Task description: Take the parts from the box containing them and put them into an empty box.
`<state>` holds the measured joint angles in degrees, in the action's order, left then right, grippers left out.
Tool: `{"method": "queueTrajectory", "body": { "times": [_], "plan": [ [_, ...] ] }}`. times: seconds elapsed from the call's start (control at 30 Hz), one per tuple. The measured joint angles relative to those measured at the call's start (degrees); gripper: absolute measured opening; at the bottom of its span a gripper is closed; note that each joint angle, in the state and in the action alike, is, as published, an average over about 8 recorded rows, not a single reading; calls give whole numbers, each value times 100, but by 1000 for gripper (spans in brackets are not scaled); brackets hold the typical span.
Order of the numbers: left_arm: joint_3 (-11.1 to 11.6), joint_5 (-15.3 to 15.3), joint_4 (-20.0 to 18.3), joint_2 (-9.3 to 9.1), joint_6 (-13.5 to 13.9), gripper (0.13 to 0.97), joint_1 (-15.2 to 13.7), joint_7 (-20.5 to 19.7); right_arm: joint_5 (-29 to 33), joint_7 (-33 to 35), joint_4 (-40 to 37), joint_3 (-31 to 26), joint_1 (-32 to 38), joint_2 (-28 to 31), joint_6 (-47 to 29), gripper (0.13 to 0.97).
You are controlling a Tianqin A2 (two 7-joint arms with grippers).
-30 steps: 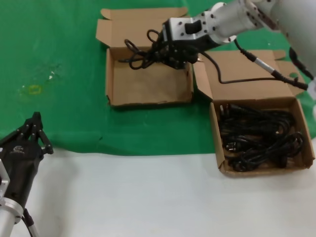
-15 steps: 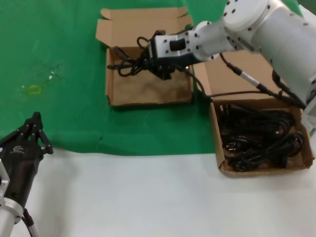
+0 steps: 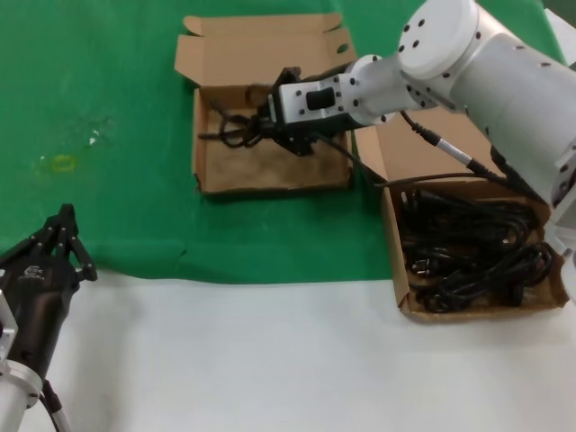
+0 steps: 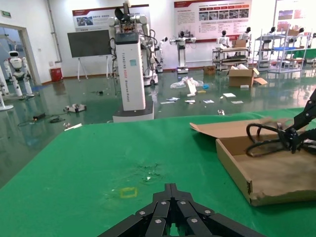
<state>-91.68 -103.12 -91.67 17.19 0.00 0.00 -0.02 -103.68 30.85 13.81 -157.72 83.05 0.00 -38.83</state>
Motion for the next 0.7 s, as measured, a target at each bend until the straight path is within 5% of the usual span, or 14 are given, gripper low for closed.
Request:
{"method": "queueTrajectory", "body": {
  "times": [0.7],
  "plan": [
    [0, 0, 0, 0, 0, 144, 0, 0, -34, 107, -110, -1, 41, 0, 96, 338]
  ]
}}
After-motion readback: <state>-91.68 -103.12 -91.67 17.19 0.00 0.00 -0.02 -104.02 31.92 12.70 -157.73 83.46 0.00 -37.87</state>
